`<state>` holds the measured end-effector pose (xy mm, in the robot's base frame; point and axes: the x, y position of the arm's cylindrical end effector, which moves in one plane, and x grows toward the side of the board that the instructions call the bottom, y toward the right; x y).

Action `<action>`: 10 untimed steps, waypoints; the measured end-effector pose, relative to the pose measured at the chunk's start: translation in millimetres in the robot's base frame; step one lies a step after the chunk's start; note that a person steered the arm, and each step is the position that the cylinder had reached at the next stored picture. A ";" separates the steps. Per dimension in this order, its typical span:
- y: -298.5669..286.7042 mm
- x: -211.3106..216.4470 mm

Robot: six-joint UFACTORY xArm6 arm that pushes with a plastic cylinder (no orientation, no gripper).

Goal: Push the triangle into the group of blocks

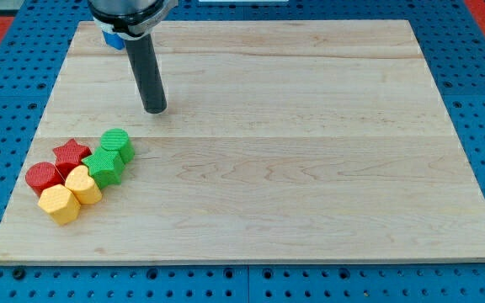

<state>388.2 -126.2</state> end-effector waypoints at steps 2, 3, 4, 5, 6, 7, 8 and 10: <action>-47.3 6.8; -49.0 -13.7; -58.2 -26.5; -3.1 -38.8; 38.6 -73.9; 132.5 -106.2; 142.1 -188.5; 119.9 -194.7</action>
<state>193.5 -6.2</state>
